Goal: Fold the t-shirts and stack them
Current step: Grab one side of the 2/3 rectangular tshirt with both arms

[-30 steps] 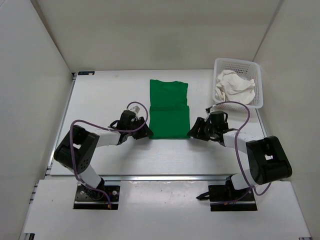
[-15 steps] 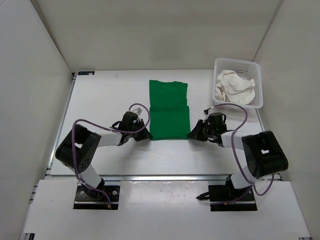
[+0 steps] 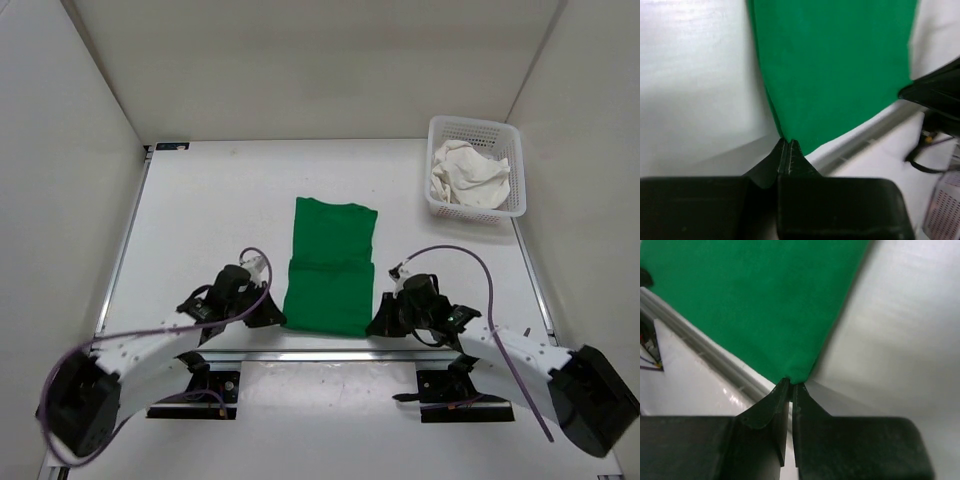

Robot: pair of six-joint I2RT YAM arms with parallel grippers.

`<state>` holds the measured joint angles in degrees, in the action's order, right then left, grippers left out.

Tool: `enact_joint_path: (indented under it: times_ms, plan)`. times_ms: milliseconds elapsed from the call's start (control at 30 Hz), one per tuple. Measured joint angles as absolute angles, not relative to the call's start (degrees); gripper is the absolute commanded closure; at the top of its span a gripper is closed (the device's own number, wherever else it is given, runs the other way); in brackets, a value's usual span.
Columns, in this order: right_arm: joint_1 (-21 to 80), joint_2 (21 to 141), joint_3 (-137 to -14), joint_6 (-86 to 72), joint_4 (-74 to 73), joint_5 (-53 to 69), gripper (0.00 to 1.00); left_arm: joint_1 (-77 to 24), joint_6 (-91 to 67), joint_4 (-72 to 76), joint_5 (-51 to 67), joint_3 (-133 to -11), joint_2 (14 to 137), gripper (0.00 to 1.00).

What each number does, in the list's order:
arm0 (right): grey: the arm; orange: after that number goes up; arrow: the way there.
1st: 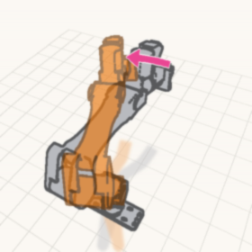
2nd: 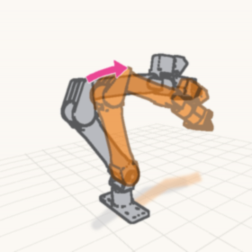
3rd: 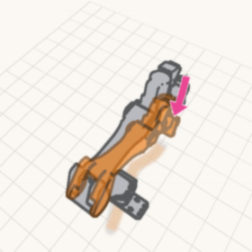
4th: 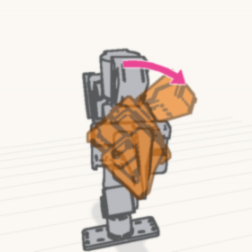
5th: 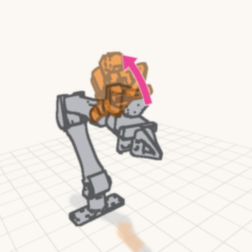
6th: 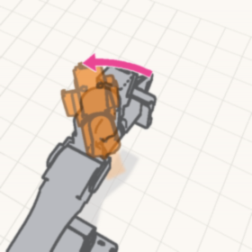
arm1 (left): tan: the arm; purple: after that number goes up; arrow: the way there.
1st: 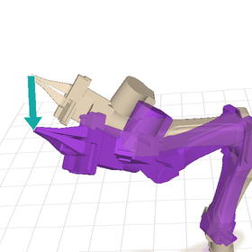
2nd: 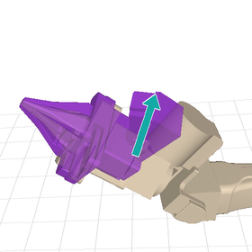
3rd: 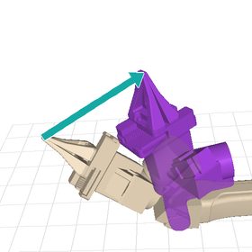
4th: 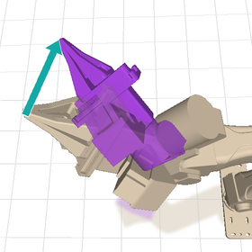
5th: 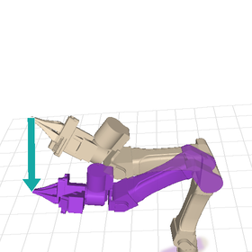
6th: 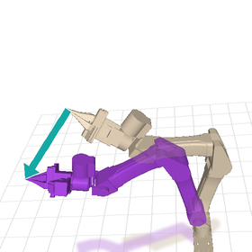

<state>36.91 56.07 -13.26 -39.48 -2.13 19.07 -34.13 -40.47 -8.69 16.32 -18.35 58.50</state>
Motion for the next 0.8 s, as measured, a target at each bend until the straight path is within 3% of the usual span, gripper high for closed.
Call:
enact_joint_path:
  times_ms: [100,200,533,800]
  plan:
    - [37.1,50.8,-13.8,-40.9,-6.9,18.7,1.00,-32.4,-42.3,-13.9,17.1,-17.7,47.9,1.00]
    - [32.7,52.3,-20.0,-38.9,-11.0,18.8,1.00,-29.9,-42.4,-16.0,17.4,-23.4,49.2,1.00]
    - [15.3,83.9,-58.3,-27.2,-10.1,20.5,1.00,-23.7,-37.2,-11.6,14.3,-61.1,87.5,1.00]
    - [11.4,112.7,-83.2,-24.0,-11.5,23.1,1.00,-18.5,-36.2,-11.9,10.9,-81.9,113.8,0.99]
